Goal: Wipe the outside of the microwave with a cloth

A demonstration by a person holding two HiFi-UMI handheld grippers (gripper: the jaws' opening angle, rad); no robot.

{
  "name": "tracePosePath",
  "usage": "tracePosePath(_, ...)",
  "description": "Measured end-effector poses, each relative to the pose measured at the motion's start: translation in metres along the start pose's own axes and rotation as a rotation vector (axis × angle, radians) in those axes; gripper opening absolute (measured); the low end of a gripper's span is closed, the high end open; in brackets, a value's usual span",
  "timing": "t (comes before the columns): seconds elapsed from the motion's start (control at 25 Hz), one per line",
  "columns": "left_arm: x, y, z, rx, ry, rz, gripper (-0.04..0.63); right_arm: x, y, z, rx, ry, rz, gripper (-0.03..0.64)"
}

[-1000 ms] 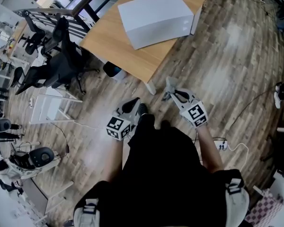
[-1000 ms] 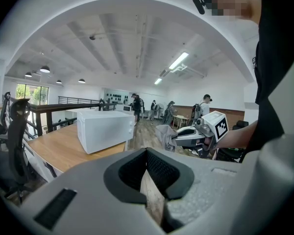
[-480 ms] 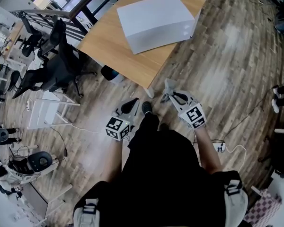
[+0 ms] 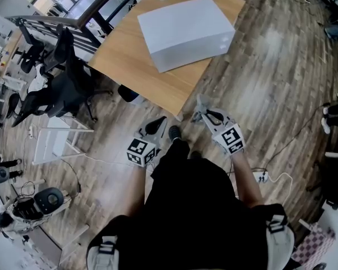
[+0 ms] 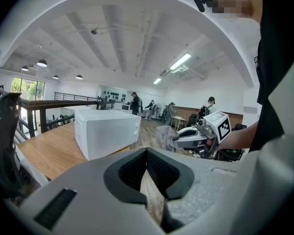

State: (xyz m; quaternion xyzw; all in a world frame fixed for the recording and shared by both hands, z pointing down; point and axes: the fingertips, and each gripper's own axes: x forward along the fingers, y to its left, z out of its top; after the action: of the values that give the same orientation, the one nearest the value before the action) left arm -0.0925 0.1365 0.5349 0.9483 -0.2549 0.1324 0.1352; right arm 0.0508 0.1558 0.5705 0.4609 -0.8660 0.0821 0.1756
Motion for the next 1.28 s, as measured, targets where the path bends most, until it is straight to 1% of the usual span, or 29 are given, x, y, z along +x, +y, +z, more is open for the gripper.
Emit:
tracePosePath(0.24, 0.009, 0.036, 0.009, 0.001, 0.007, -0.007, 0.002, 0.033, -0.01, 0.015, -0.007, -0.007, -0.005, 0.031)
tracePosePath(0.68, 0.039, 0.098, 0.022, -0.009, 0.017, -0.028, 0.002, 0.088, -0.038, 0.024, 0.009, 0.024, -0.021, 0.031)
tracePosePath(0.8, 0.048, 0.112, 0.029, -0.001, 0.017, -0.041, 0.002, 0.104, -0.047, 0.035, -0.02, 0.01, -0.019, 0.031)
tracePosePath(0.88, 0.053, 0.122, 0.033, 0.006, 0.019, -0.05, 0.002, 0.117, -0.051, 0.039, -0.022, 0.007, -0.021, 0.032)
tracePosePath(1.08, 0.054, 0.146, 0.037, 0.007, 0.019, -0.057, 0.002, 0.147, -0.048, 0.051, -0.031, 0.002, -0.01, 0.032)
tracePosePath(1.2, 0.051, 0.164, 0.036, 0.002, 0.013, -0.054, 0.002, 0.166, -0.045, 0.052, -0.016, 0.017, -0.012, 0.032)
tracePosePath(1.28, 0.048, 0.177, 0.035, -0.002, 0.005, -0.052, 0.002, 0.181, -0.043, 0.058, -0.039, 0.013, -0.003, 0.032)
